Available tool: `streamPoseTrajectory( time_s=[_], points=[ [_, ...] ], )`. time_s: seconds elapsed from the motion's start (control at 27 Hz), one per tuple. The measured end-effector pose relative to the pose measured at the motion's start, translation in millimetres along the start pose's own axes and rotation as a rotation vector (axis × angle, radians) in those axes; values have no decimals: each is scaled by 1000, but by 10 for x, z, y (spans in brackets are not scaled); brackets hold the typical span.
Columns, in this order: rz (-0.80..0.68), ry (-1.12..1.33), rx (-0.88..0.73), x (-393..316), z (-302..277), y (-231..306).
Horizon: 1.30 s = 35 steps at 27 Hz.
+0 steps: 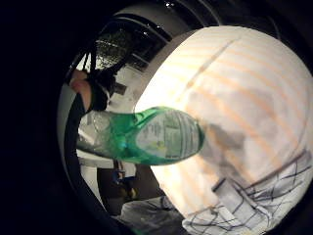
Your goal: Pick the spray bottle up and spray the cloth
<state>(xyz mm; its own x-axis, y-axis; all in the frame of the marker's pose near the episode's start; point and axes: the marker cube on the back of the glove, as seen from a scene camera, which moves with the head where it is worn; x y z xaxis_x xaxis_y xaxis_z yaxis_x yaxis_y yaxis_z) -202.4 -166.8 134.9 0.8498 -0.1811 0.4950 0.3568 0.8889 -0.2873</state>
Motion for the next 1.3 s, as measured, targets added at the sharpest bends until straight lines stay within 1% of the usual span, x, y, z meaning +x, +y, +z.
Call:
streamPoseTrajectory(
  time_s=[0.07,0.19,0.3,0.41,0.48,0.7,0.96,1.11,1.18,1.3],
  points=[
    [15,11,-26,57,-13,42],
    [43,-76,-39,2,-45,65],
    [74,-26,-73,47,-71,123],
    [98,-3,-28,25,-93,100],
    [95,3,-19,18,-130,134],
    [60,-23,-115,-20,-337,457],
    [48,17,-55,69,-502,619],
    [43,2,-131,65,-580,832],
    [41,35,-118,114,-599,867],
    [44,47,-36,134,-602,821]
  ],
)
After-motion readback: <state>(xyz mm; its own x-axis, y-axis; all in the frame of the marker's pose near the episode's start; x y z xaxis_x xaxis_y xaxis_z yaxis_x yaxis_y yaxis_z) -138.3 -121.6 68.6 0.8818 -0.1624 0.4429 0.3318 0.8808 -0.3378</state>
